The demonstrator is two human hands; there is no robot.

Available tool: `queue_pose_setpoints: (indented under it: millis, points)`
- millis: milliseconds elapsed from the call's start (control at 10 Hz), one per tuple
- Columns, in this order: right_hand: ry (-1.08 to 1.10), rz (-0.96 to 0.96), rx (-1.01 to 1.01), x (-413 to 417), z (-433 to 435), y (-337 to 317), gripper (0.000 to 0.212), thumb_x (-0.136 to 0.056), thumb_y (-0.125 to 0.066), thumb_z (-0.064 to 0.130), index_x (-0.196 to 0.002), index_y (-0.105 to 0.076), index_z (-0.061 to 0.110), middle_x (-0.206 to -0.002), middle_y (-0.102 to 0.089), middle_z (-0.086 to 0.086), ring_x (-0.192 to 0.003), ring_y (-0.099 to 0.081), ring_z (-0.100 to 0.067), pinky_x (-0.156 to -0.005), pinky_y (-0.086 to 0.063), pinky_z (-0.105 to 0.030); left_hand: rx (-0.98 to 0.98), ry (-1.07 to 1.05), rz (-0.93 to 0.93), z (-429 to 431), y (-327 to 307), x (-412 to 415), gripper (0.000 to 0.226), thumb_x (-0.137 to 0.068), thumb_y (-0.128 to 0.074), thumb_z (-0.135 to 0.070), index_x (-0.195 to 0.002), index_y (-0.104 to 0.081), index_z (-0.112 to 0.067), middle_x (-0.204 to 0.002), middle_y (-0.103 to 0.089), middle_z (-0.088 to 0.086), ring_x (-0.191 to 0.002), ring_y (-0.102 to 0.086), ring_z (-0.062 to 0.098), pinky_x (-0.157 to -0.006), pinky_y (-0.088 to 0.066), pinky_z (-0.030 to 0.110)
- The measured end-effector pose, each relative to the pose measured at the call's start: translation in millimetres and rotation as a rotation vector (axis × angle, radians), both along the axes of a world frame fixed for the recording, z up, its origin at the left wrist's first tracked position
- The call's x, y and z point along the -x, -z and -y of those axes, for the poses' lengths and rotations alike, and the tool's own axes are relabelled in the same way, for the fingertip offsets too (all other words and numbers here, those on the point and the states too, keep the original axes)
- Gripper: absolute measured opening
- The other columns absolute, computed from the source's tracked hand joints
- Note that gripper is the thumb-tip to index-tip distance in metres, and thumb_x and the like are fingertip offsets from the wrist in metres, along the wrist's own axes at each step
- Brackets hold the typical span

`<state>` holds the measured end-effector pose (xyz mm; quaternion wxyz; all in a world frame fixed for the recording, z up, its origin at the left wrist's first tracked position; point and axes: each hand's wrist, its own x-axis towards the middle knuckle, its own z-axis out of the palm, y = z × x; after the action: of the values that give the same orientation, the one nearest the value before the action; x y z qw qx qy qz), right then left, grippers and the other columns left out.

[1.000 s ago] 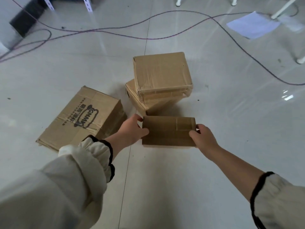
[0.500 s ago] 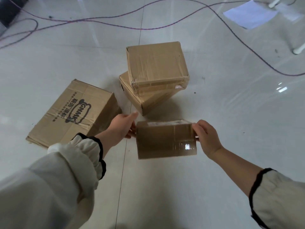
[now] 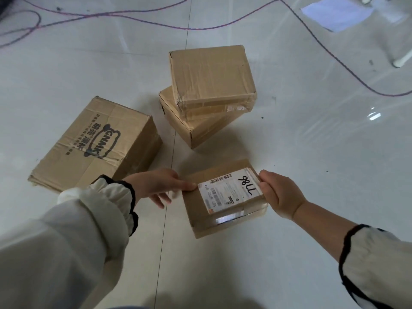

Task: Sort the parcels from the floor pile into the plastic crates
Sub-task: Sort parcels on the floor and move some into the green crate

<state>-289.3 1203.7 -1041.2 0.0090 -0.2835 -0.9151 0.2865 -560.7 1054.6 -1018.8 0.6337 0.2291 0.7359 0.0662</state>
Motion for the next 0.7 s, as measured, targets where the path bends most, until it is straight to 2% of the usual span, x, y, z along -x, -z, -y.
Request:
queue_pose_setpoints:
  millis: [100,200,300,400,500,600,700]
  points:
    - [-0.118,0.186,-0.095,-9,7,7,0.044,-0.08,-0.005,0.054,-0.088,-0.033,0.02,-0.069,-0.044,0.008,-0.059,-0.043,-0.018,-0.052,-0.027,-0.026,0.018,0.18,-0.031,3,1,-11,0.055,-0.079,-0.068,-0.051,-0.119,-0.048,-0.019,-0.112,-0.06,0.003,-0.093,-0.067,0.024,-0.075,-0.059,0.036]
    - [-0.119,0.302,-0.115,-7,4,10,0.038,-0.088,-0.014,0.052,-0.087,-0.035,0.021,-0.067,-0.042,0.01,-0.064,-0.047,-0.019,-0.056,-0.028,-0.027,-0.036,0.161,-0.04,4,3,-19,0.06,-0.079,-0.069,-0.05,-0.124,-0.05,-0.015,-0.111,-0.062,0.004,-0.09,-0.069,0.024,-0.075,-0.059,0.036]
    - [0.014,0.195,-0.135,9,-2,-1,0.051,-0.079,-0.014,0.062,-0.088,-0.048,0.025,-0.078,-0.058,0.009,-0.069,-0.056,-0.017,-0.055,-0.037,-0.024,0.023,0.077,0.022,7,1,-14,0.079,-0.073,-0.067,-0.059,-0.132,-0.045,-0.011,-0.112,-0.064,0.007,-0.089,-0.07,0.028,-0.071,-0.059,0.037]
    - [0.164,0.039,-0.071,39,-9,-11,0.062,-0.087,-0.025,0.055,-0.129,-0.048,0.015,-0.123,-0.058,-0.002,-0.107,-0.057,-0.02,-0.081,-0.046,-0.033,0.329,0.139,0.184,16,-1,-11,0.107,-0.059,-0.057,-0.071,-0.14,-0.036,-0.003,-0.119,-0.065,0.016,-0.099,-0.068,0.033,-0.075,-0.055,0.04]
    - [0.093,0.088,0.047,72,-6,-16,0.047,-0.098,-0.038,0.041,-0.138,-0.044,0.016,-0.141,-0.045,-0.001,-0.126,-0.046,-0.018,-0.1,-0.04,-0.036,0.508,0.323,0.362,31,4,-26,0.094,-0.075,-0.046,-0.072,-0.137,-0.043,-0.001,-0.131,-0.059,0.014,-0.118,-0.058,0.035,-0.078,-0.05,0.037]
    - [0.032,0.169,0.155,81,0,-12,0.034,-0.098,-0.042,0.033,-0.123,-0.057,0.015,-0.12,-0.059,0.001,-0.107,-0.056,-0.015,-0.093,-0.047,-0.034,0.431,0.331,0.429,47,16,-57,0.064,-0.095,-0.039,-0.055,-0.129,-0.051,-0.002,-0.133,-0.058,0.013,-0.12,-0.056,0.036,-0.083,-0.049,0.039]
    - [0.048,0.157,0.126,70,5,-8,0.035,-0.098,-0.042,0.033,-0.081,-0.059,0.007,-0.08,-0.058,-0.005,-0.072,-0.053,-0.019,-0.069,-0.045,-0.035,0.292,0.118,0.418,51,22,-69,0.045,-0.096,-0.046,-0.047,-0.108,-0.061,-0.006,-0.114,-0.067,0.011,-0.111,-0.063,0.032,-0.072,-0.054,0.033]
